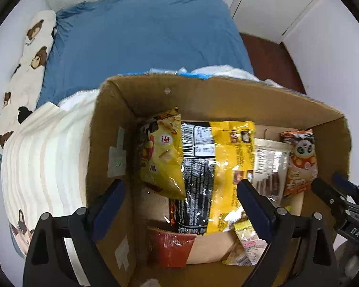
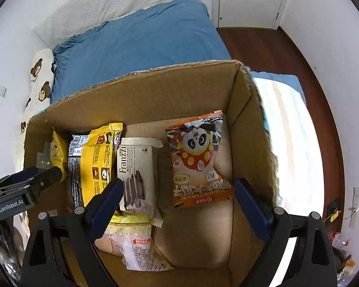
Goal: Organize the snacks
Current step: 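Carry both panda bags into the box and open both tools to release, then grasp the red packet with left tool while right tool grasps the white packet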
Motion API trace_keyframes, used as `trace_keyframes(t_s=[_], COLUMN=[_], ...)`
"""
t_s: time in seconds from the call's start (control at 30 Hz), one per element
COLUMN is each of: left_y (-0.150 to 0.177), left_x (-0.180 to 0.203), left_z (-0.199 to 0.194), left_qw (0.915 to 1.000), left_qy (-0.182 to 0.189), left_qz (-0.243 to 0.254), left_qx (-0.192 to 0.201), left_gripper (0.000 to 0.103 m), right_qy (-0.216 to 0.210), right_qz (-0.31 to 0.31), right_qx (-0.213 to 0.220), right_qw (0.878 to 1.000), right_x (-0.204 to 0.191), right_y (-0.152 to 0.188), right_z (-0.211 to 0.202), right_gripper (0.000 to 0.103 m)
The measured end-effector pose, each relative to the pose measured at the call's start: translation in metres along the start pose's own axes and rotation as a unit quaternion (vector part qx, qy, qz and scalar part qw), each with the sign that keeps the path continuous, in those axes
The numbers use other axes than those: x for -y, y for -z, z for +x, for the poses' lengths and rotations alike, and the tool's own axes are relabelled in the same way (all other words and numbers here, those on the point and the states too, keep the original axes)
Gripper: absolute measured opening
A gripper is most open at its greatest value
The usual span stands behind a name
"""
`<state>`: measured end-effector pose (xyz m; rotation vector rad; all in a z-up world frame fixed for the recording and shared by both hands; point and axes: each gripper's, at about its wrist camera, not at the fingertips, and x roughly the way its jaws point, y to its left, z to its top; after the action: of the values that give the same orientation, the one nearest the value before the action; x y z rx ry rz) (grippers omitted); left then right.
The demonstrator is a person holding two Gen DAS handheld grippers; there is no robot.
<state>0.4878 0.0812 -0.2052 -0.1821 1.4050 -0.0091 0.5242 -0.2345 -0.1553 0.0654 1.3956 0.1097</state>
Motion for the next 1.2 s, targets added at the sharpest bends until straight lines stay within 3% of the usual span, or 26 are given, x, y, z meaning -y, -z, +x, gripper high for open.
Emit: trace_keyframes(t_s=[0.33, 0.53, 0.8, 1.0, 1.2], left_y=[0.057, 0.101, 0.155, 0.194, 0.226], left_x=[0.011, 0.011, 0.016, 0.021, 0.019], left_z=[-0.058, -0.091, -0.13, -0.158, -0.165], left_qw=[0.9965, 0.9902, 0.9847, 0.9817, 0.9813], left_qy=[-0.001, -0.027, -0.026, -0.01, -0.012], left_qz=[0.001, 0.011, 0.026, 0.027, 0.026], left_qx=[0.083, 0.137, 0.17, 0.188, 0.19], left_gripper=[0.095, 0.095, 0.095, 0.095, 0.095], right_qy=[0.005, -0.005, -0.013, -0.049, -0.074], right_qz=[-0.027, -0.036, -0.049, -0.03, -0.012], right_qx=[0.046, 0.077, 0.127, 0.153, 0.138], right_qw=[0.999, 0.996, 0.991, 0.987, 0.988], right_x=[-0.008, -0.009, -0.017, -0.014, -0.006], right_y=[0.059, 0.103, 0.155, 0.185, 0.214], right_z=[-0.047, -0.08, -0.13, -0.168, -0.173], right_gripper=[0.096, 0.096, 0.096, 0.095, 0.095])
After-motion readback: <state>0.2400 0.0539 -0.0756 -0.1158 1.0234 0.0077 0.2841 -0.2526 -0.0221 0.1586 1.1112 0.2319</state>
